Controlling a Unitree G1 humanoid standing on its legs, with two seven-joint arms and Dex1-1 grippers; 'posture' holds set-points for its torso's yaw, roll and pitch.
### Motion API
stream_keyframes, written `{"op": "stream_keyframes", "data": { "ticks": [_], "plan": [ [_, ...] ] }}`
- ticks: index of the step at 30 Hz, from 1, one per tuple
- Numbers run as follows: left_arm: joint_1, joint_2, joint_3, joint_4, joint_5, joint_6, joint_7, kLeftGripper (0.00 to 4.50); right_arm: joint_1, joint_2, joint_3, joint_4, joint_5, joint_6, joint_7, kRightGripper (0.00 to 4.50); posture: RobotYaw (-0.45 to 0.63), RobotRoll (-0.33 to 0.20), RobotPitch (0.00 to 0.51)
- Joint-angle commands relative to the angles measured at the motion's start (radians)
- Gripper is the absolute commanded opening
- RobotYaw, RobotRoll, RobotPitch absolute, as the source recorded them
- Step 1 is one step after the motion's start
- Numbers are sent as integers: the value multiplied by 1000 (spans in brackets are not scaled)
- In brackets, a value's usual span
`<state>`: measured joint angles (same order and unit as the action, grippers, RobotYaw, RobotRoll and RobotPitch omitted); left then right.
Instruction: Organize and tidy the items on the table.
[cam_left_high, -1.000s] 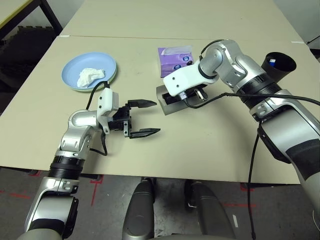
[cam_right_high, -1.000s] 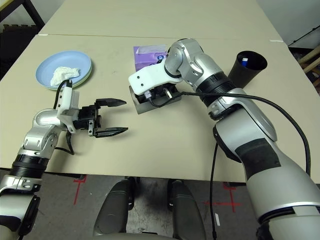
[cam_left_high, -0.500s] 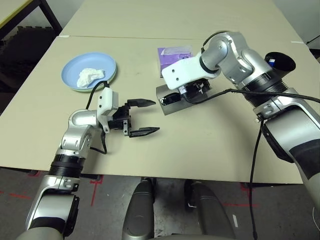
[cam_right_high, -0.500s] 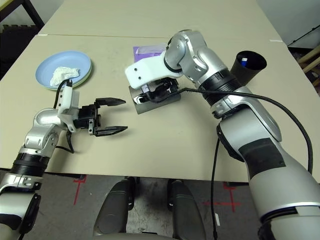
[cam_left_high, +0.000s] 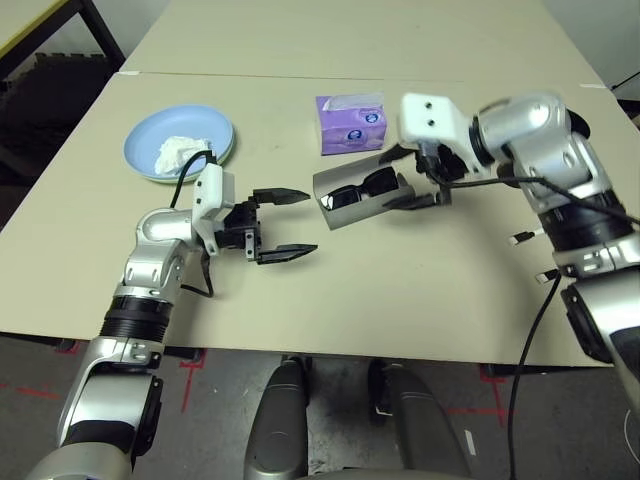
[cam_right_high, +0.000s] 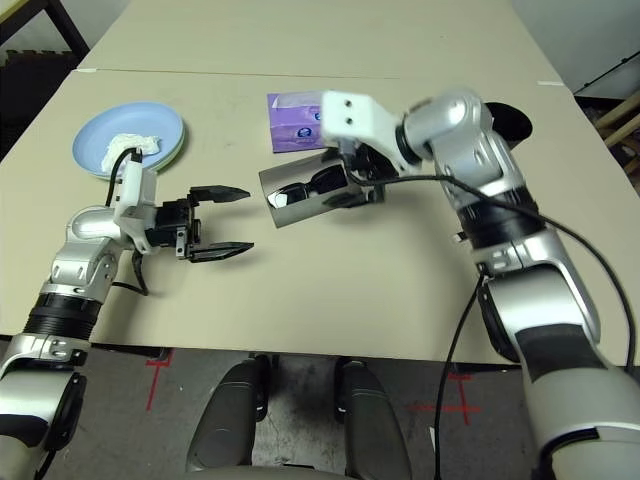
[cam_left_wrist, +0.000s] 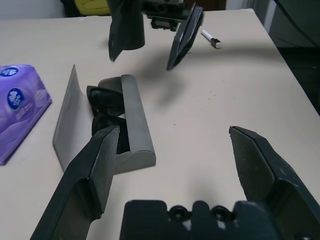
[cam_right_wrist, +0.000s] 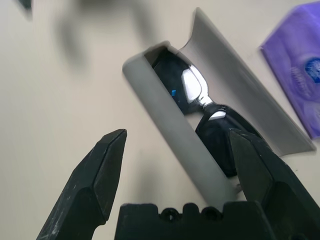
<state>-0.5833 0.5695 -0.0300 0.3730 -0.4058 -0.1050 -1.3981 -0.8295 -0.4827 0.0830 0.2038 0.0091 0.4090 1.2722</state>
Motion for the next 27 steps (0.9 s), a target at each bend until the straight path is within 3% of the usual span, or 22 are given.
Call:
{"op": "stream_keyframes", "data": {
  "ticks": [1, 12, 27],
  "plan": [
    [-12, 9, 5, 31, 10, -9, -23, 4500, 84, 40, -94, -103, 124, 27, -89, 4461, 72, 0, 192],
    [-42, 11, 17, 127, 34, -51, -38, 4500, 402, 162, -265, -181, 292, -258, -336, 4461, 61, 0, 193],
    [-33, 39, 31, 117, 28, -36, -41, 4500, 495, 44, -308, 34, 406, -445, -233, 4461, 91, 0, 200]
  ]
}}
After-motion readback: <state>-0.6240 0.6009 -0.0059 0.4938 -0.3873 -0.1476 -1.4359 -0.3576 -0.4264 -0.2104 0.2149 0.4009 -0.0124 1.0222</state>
